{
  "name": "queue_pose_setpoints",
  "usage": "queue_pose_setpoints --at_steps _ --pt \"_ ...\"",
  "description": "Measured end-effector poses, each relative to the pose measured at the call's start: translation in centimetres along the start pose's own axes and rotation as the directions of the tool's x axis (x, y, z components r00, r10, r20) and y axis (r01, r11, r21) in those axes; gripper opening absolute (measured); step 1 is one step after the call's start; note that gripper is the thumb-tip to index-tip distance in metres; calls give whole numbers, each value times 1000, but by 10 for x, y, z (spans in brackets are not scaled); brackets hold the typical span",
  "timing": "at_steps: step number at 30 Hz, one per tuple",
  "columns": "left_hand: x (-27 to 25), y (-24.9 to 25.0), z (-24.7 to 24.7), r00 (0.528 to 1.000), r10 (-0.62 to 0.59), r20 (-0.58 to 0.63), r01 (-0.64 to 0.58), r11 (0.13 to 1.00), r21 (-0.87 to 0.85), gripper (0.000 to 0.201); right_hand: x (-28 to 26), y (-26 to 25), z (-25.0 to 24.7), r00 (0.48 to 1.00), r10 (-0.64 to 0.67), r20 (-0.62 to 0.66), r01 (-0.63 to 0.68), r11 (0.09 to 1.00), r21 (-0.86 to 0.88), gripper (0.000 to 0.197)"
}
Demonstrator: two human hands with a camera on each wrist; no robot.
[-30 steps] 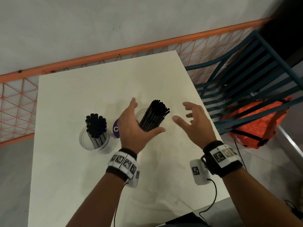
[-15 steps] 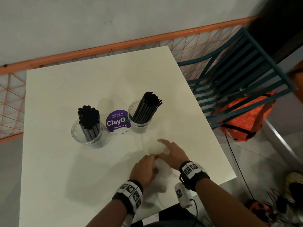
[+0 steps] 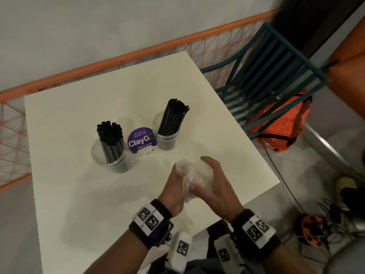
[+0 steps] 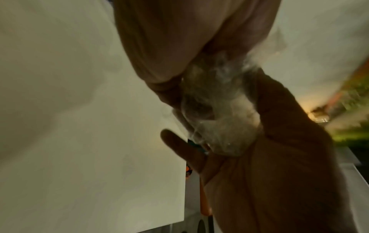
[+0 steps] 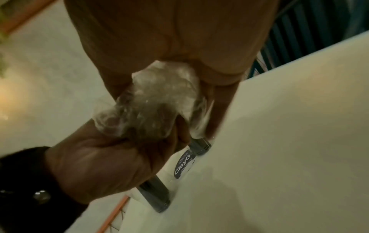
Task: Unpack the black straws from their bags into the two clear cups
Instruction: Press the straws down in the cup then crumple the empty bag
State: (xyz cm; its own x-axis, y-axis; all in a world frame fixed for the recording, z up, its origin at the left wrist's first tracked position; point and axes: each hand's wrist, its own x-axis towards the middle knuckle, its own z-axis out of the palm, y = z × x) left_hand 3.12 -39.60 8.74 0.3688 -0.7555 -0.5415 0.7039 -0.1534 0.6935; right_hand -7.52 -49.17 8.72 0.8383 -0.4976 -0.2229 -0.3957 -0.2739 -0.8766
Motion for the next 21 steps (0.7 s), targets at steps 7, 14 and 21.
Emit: queue_pose_setpoints --at_steps 7,14,21 --pt "7 -13 24 988 -154 7 151 958 -244 30 -5 27 -35 958 -257 -125 180 883 -433 29" --pt "43 -51 76 975 -206 -79 205 979 -25 31 -16 54 -78 850 -522 65 524 828 -200 58" --pt "66 -68 140 954 -281 106 205 868 453 66 -1 158 -177 939 -339 54 340 895 -288 27"
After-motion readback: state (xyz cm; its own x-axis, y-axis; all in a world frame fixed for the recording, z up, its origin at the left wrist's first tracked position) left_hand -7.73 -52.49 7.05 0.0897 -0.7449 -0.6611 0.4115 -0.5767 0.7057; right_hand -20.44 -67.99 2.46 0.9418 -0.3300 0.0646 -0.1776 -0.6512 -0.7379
